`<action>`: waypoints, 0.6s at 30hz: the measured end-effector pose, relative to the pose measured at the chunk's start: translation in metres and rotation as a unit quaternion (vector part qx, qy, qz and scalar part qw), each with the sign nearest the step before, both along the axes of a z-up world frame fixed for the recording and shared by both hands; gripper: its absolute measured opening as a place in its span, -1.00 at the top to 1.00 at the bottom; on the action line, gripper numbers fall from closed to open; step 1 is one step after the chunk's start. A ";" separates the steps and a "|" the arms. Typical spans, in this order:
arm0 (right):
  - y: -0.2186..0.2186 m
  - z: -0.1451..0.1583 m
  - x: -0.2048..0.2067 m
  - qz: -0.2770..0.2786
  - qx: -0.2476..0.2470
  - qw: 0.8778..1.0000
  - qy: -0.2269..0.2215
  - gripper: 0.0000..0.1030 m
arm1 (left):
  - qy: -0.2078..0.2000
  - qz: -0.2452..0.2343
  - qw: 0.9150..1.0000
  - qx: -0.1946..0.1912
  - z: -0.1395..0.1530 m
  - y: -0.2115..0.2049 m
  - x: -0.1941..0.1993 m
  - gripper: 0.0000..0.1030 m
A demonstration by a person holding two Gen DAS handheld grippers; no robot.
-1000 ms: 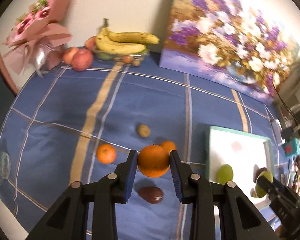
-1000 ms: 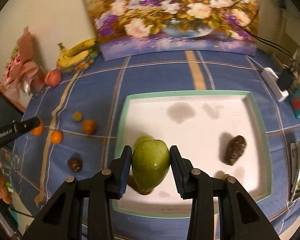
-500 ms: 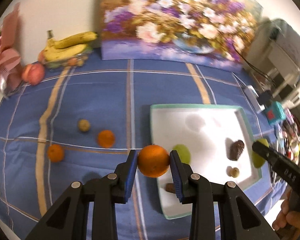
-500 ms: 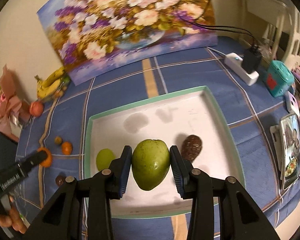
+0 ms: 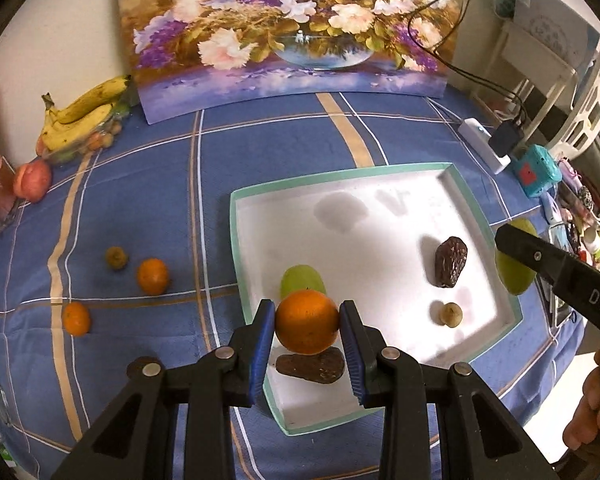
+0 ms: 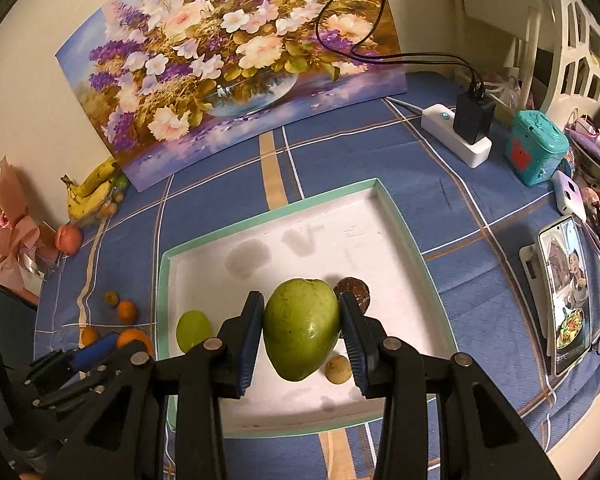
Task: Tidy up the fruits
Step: 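Carry the pear into the tray with the right tool while the left tool carries the orange there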
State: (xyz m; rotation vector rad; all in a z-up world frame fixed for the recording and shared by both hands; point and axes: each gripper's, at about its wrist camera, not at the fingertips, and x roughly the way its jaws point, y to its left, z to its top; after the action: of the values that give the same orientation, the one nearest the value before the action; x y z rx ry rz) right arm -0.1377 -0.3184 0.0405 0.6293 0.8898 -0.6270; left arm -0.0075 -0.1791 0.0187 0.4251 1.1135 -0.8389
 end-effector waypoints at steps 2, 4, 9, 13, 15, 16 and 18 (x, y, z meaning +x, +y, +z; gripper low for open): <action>0.000 0.000 0.000 0.001 0.000 1.000 0.000 0.22 | 0.000 0.000 1.000 0.002 -0.001 0.000 -0.001 0.32; 0.001 0.001 -0.001 0.003 -0.001 1.000 -0.002 0.22 | 0.001 0.000 1.000 0.005 -0.004 -0.001 0.000 0.32; 0.003 -0.001 0.002 0.009 0.000 1.000 0.003 0.22 | 0.006 0.001 1.000 0.017 -0.012 -0.003 0.000 0.32; 0.003 -0.013 0.009 0.018 0.011 1.000 0.019 0.22 | 0.014 0.002 0.999 0.031 -0.025 -0.005 0.001 0.32; 0.004 -0.024 0.013 0.023 0.020 0.999 0.035 0.22 | 0.019 0.004 0.999 0.041 -0.033 -0.007 0.002 0.32; 0.005 -0.031 0.016 0.026 0.024 0.998 0.045 0.22 | 0.021 0.005 0.999 0.045 -0.036 -0.007 0.002 0.32; 0.007 -0.043 0.021 0.032 0.033 0.997 0.060 0.22 | 0.027 0.006 0.998 0.055 -0.044 -0.007 0.004 0.32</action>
State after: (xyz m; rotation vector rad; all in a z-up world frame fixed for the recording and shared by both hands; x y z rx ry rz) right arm -0.1168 -0.3118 -0.0030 0.6250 1.0427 -0.5834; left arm -0.0036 -0.1863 -0.0253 0.4885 1.2141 -0.7842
